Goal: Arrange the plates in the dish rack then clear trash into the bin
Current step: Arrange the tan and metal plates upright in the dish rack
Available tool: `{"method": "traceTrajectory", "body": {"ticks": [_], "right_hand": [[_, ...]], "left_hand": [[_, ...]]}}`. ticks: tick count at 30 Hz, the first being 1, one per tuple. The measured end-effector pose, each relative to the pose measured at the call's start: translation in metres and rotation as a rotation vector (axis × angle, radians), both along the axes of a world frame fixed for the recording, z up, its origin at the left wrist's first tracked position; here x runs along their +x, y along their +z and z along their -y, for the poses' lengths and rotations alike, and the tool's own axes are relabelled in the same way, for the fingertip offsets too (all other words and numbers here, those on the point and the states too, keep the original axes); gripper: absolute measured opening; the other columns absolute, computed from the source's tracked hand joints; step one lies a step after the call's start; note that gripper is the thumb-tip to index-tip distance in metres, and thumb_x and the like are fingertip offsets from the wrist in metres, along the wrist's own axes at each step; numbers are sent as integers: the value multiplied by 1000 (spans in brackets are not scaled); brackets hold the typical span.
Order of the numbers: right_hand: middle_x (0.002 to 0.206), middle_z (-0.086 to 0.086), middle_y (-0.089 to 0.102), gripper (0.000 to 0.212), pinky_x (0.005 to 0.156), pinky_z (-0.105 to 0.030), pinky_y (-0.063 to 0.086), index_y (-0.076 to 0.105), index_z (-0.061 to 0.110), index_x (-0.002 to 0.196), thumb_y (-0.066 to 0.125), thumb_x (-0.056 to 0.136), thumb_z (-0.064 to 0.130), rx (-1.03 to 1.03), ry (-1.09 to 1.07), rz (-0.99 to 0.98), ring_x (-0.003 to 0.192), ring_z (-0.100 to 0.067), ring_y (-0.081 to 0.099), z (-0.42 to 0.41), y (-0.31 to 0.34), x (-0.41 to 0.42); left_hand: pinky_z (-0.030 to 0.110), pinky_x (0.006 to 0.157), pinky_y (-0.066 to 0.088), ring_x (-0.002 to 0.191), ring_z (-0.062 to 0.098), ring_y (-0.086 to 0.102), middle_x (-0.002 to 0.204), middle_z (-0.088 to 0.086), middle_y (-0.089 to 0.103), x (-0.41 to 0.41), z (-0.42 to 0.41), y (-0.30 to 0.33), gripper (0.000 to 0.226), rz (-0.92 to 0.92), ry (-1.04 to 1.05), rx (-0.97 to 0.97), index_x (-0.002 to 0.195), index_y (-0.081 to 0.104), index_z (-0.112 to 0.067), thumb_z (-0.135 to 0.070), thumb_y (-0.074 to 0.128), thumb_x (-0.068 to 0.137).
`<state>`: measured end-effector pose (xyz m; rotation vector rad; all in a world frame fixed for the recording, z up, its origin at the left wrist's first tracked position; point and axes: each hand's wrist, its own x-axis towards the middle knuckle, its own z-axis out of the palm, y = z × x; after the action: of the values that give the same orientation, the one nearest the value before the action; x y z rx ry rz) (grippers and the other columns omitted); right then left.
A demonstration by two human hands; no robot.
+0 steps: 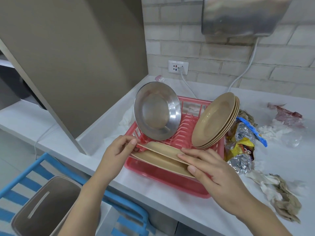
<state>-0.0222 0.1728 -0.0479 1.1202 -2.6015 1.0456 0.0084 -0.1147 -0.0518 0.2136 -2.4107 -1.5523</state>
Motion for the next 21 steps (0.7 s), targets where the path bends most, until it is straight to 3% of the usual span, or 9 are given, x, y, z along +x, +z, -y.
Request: {"method": "traceTrajectory", "body": {"ticks": [4,7,11,16,21], "right_hand": [[132,28,51,37,97,-13,31,58,48,127,38,96,49,-50,50,124,116,-8,47,-3,0,1],[116,25,62,33,94,-16,37,70,42,111,45,92,50,-155,1,169,111,-5,54,0,12,-6],[82,8,64,7,73,-39,50,65,29,79,62,80,36,-334,-489,34,76,-12,59,-6,36,-52],[104,-11,56,36,69,-40,47,46,11,103,65,78,29,54,-882,84,90,-36,58,-18,53,-118],[98,-16,62,28,63,-33,36,47,5,99,56,86,29,168,-956,52,87,-36,60,-18,55,-142]], "left_hand": [[9,73,47,82,4,66,90,-3,71,-1,2,7,34,61,-68,11,94,71,-17,-45,54,86],[10,73,47,82,6,65,89,-3,70,-3,6,7,31,66,-88,-4,92,72,-19,-44,56,86],[27,85,50,92,16,61,93,-4,64,-4,15,-1,37,60,-85,-119,92,73,-29,-62,59,86],[44,91,51,91,19,60,90,-7,59,-5,17,-1,43,57,-98,-123,93,75,-30,-66,56,78],[44,87,53,82,14,59,85,-8,58,-16,16,4,41,78,-81,-102,91,75,-27,-64,61,81]]}}
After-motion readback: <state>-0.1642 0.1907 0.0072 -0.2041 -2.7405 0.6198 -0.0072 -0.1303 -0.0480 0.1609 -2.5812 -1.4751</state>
